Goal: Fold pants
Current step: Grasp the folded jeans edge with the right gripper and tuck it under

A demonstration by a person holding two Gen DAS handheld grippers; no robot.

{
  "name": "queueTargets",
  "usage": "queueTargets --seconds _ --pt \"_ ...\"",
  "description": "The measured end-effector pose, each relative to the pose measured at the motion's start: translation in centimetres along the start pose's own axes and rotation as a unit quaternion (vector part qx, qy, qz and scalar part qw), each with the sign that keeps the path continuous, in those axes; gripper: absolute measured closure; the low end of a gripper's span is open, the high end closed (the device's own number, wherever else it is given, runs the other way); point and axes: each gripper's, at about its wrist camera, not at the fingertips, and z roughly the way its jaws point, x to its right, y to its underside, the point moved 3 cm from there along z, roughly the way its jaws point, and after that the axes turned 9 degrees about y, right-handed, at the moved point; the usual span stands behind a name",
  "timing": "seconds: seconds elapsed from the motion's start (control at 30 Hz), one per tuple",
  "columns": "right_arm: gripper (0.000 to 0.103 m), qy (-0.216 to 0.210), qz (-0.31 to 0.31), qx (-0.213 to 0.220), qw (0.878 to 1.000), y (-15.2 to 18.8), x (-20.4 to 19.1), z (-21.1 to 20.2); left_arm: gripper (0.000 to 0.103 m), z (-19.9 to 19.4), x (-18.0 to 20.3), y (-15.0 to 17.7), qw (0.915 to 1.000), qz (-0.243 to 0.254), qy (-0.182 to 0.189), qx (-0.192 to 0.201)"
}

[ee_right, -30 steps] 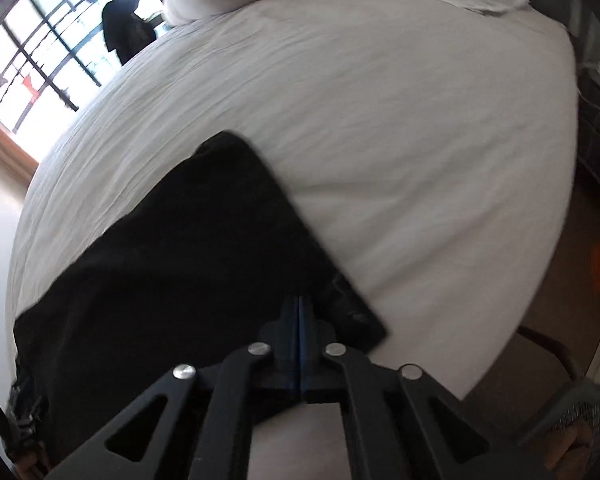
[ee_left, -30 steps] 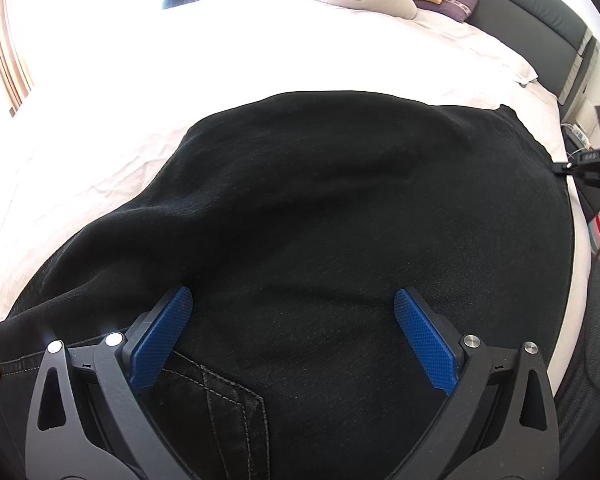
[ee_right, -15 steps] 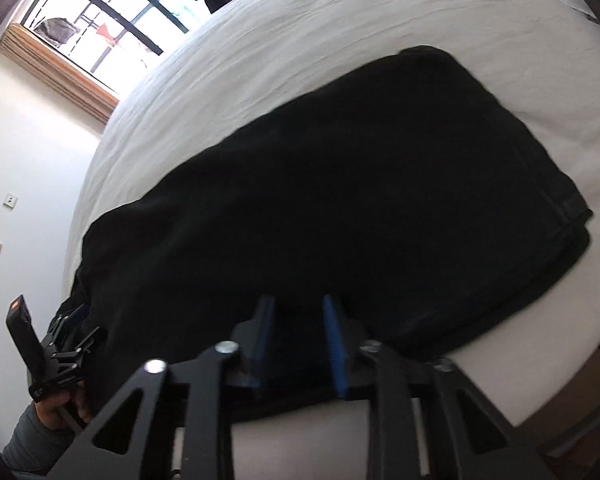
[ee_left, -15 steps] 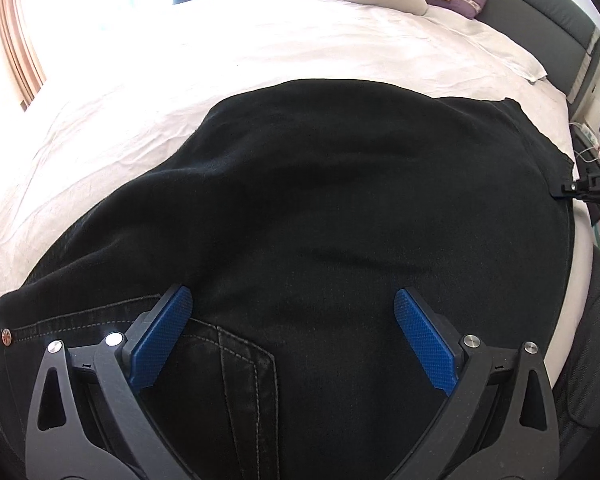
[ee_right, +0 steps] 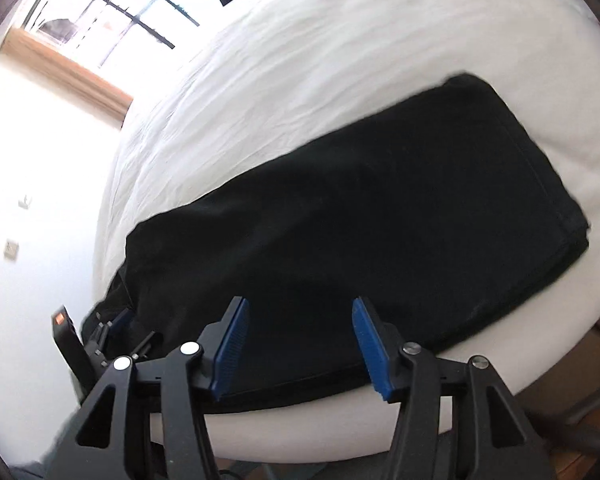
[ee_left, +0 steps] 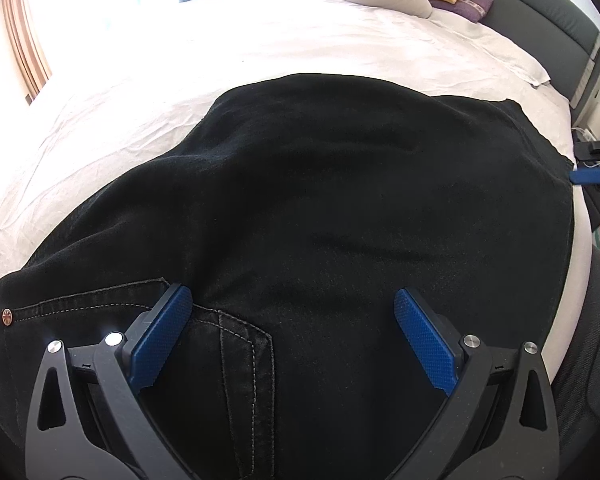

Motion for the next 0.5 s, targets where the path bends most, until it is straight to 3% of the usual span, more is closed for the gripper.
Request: queueTargets --seconds 0.07,0.2,0.5 --pt "0.046 -0.029 0.053 -0.007 0.998 1.3 1.6 -0.2 0.0 0.1 0.0 0.1 1.0 0.002 -0.002 0.001" --pt "0.046 -0.07 0.088 -0.026 0.993 5.5 3.2 0.8 0.0 -0.3 -0.6 0.3 1.0 0.002 -0.002 0.0" --pt "0.046 -0.1 0.112 -0.05 0.987 6.3 1.8 5.1 0.0 -0.3 -0.6 0.2 1.0 0.001 -0.002 0.001"
